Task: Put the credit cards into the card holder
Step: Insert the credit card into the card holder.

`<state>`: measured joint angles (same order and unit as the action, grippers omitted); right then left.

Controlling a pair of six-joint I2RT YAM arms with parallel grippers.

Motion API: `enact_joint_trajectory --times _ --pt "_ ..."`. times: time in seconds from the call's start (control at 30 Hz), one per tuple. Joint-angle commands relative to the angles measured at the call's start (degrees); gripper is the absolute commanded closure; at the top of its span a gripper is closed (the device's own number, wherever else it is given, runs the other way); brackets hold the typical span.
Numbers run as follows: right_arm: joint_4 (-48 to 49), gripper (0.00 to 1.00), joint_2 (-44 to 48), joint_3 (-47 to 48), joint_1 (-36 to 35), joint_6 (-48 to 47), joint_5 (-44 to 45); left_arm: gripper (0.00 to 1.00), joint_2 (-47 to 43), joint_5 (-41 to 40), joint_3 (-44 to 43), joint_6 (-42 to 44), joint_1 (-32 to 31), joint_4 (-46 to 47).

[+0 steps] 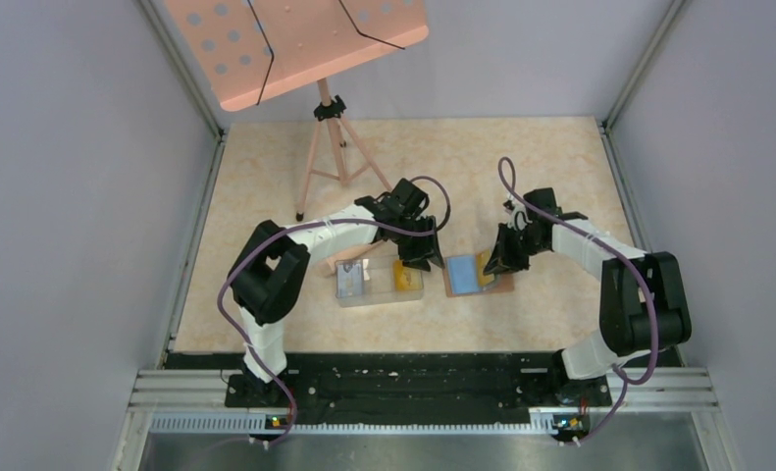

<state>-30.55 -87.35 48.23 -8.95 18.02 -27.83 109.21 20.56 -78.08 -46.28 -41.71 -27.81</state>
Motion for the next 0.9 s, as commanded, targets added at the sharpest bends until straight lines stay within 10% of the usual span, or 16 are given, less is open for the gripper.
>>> enact_joint_trajectory --times 0.0,0.87 --pt "0.47 1.0 2.46 4.28 -0.18 -3.06 0.62 0.54 -0.39 1.49 0.44 1.5 0.36 0.5" --pt "3.76 1.0 -0.54 -1.29 0.18 -2.62 -0.45 0.64 14.02 0.98 -15.33 7.19 -1.62 -11.81"
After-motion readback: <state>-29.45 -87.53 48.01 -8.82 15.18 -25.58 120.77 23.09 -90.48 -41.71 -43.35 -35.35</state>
